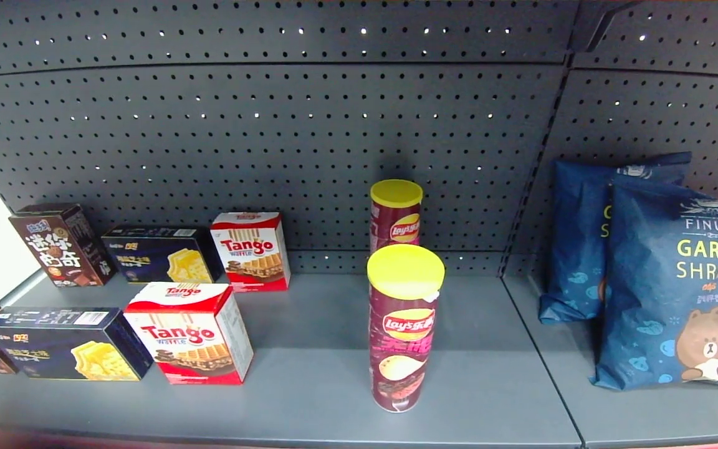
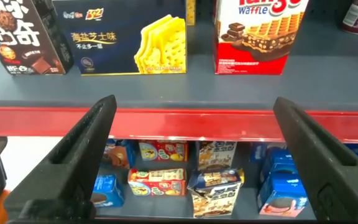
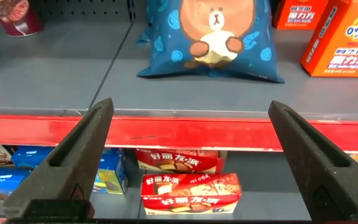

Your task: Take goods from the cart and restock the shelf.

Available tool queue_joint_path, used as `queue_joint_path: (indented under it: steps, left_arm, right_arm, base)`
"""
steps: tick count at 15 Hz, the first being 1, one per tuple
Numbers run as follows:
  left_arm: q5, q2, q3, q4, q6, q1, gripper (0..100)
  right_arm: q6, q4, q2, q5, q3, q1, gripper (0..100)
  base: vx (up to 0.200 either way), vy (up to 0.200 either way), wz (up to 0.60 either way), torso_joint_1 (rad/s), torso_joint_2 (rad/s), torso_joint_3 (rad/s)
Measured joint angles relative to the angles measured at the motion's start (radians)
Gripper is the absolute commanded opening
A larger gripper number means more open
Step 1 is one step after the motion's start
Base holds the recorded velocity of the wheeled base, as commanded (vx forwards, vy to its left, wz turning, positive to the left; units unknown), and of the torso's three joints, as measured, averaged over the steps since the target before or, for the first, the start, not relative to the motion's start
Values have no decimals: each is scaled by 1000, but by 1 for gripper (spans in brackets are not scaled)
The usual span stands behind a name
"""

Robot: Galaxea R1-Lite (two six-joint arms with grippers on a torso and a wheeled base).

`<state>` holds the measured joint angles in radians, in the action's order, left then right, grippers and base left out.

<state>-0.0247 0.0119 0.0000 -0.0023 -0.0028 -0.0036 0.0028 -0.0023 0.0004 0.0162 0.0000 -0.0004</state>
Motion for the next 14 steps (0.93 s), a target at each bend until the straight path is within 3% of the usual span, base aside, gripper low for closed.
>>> queue_joint_path:
  steps: [14]
  left_arm:
    - [0,0,0,-1,-3,0,100]
  right_arm:
    - [-1,0,0,0,0,0,100]
  base:
    - [0,0,0,0,0,0]
